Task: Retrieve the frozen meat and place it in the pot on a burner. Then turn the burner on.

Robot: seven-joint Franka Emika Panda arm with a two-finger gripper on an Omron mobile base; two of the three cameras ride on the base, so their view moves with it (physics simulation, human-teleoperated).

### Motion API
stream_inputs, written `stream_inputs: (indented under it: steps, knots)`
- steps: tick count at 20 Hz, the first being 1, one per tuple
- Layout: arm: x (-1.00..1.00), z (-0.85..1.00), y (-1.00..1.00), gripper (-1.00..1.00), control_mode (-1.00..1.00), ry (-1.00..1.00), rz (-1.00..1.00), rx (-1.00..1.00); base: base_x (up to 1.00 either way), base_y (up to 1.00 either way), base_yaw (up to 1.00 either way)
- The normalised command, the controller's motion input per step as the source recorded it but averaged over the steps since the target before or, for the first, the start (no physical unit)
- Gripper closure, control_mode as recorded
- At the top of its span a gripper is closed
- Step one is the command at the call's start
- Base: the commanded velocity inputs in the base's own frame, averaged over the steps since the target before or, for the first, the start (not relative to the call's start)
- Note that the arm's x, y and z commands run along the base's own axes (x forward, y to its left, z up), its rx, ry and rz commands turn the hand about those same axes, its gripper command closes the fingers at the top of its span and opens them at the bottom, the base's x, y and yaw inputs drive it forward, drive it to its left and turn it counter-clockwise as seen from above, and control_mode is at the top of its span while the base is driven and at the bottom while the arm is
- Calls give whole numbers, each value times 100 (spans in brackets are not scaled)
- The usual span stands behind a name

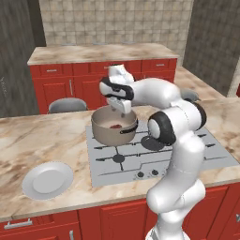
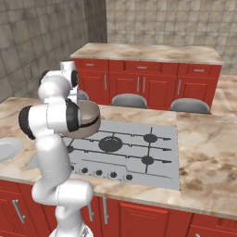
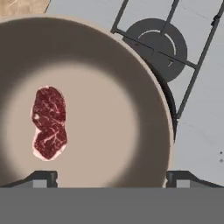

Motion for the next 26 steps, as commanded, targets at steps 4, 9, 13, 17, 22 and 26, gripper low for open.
stream_inputs:
  steps: [4,9,13,17,22,26]
  knots:
    - [-100,24,-30,-100,-100,-24,0,0,0,0,0]
    - [-100,8,-44,-100,-100,-19,0,0,0,0,0]
    - [-96,40,-44,-100,-100,-19,8,0,0,0,0]
    - [-72,45,-42,-100,-100,-2,18,0,0,0,0]
    - [-40,18,-24,-100,-100,3,39,0,0,0,0]
    - [-34,-1,-30,-100,-100,3,32,2,0,0,0]
